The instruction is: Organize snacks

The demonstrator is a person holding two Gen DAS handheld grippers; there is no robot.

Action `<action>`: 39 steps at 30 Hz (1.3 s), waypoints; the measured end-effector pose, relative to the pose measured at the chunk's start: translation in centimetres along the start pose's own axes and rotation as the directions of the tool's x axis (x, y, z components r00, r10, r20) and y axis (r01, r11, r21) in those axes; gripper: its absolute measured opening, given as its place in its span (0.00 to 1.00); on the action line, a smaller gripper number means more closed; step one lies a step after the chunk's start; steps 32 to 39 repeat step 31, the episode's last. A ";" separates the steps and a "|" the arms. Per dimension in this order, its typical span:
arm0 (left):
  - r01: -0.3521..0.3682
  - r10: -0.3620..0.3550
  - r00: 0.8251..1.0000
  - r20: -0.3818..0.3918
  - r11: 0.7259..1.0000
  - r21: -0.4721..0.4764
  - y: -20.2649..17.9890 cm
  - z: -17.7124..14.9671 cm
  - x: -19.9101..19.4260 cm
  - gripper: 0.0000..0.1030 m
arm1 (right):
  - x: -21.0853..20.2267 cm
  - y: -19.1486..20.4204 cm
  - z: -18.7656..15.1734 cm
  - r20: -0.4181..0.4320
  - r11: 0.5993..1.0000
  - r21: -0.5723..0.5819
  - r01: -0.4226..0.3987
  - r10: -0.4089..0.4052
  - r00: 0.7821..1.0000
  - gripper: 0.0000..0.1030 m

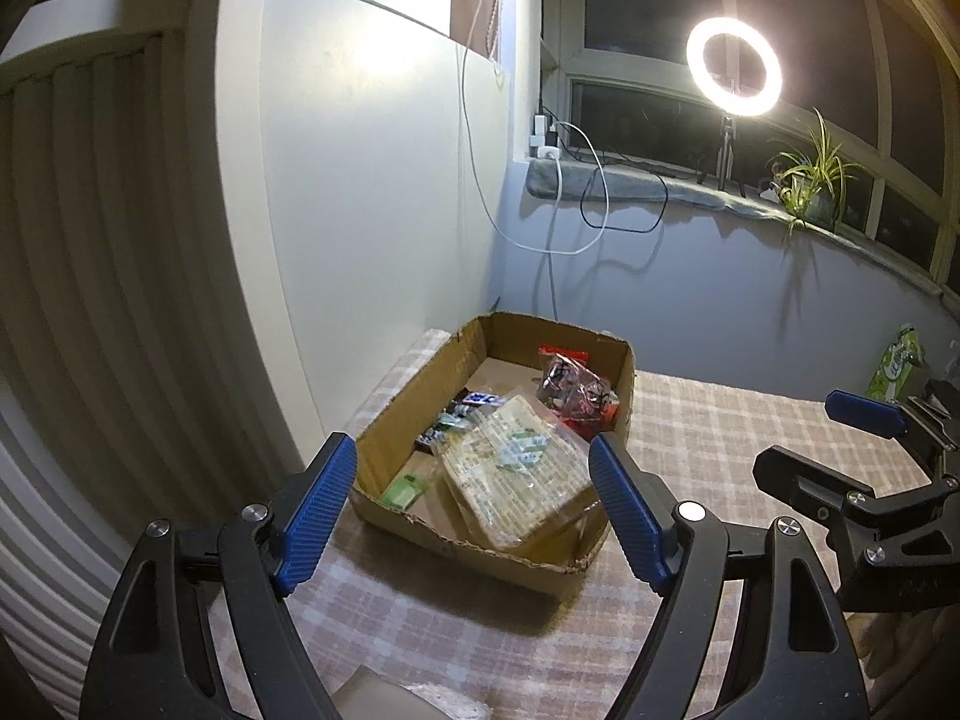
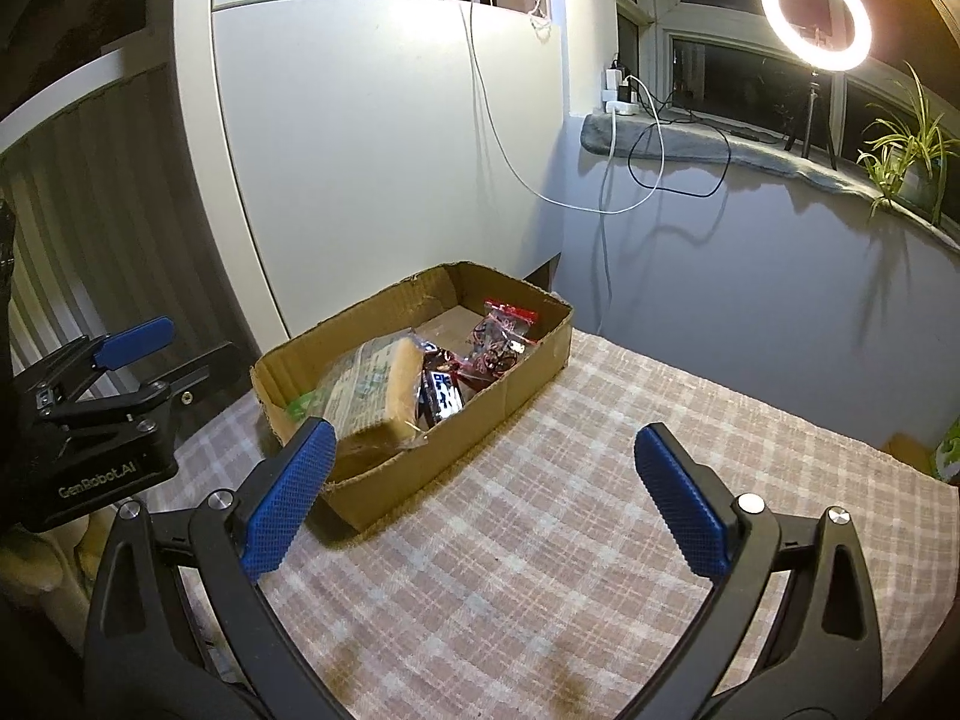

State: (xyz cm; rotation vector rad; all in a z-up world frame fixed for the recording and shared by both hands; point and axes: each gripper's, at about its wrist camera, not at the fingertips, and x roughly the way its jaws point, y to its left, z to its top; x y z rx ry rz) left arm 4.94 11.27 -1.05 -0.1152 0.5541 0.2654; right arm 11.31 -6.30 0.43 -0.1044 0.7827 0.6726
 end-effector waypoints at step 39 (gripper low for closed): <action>0.011 -0.011 1.000 -0.007 1.000 0.011 -0.4 -0.1 0.0 0.77 | -0.2 -0.2 -0.2 -0.004 1.000 0.003 0.009 -0.009 1.000 0.99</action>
